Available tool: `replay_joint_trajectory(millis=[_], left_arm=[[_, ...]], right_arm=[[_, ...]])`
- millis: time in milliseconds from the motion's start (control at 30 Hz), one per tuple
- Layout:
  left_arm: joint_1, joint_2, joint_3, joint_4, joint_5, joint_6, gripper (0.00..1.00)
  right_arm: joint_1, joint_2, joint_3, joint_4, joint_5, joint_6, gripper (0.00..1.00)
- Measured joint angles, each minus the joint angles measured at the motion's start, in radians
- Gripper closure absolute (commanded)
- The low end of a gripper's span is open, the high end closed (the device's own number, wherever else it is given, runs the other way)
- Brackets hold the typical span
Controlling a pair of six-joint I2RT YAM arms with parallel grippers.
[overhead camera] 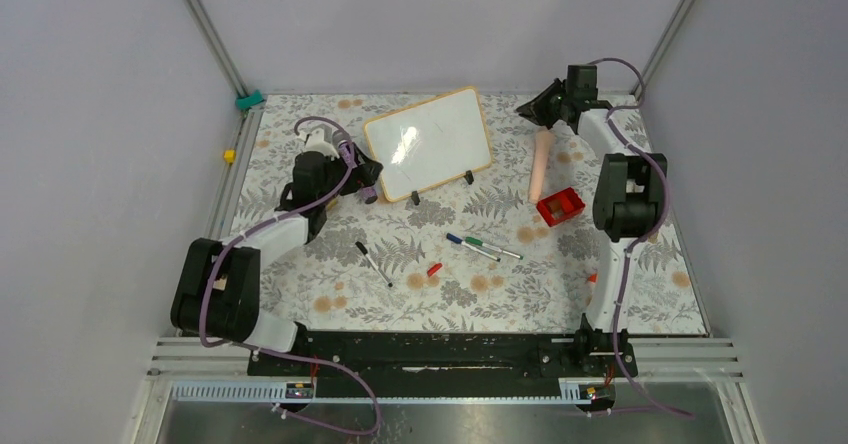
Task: Write a sentence on the whiteboard
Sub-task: Move the whiteboard to the center of the board.
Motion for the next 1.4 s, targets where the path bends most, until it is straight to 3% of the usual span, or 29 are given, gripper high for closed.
replay_joint_trajectory(millis=[400, 700, 1067, 1400], left_arm=[[0.003, 0.138, 0.064, 0.037, 0.035, 0.014, 0.18], [0.004, 0.189, 0.107, 0.048, 0.131, 0.041, 0.35], [0.003, 0.293, 0.163, 0.067, 0.267, 0.065, 0.39], [0.000, 0.311, 0.182, 0.056, 0.310, 0.109, 0.41]], right_arm=[[0.008, 0.226, 0.215, 0.008, -0.251, 0.056, 1.00], [0.039, 0.260, 0.229, 0.000, -0.375, 0.056, 1.00], [0.035, 0.241, -0.040, 0.133, -0.462, 0.094, 1.00], [0.024, 0.129, -0.151, 0.212, -0.470, 0.101, 1.00]])
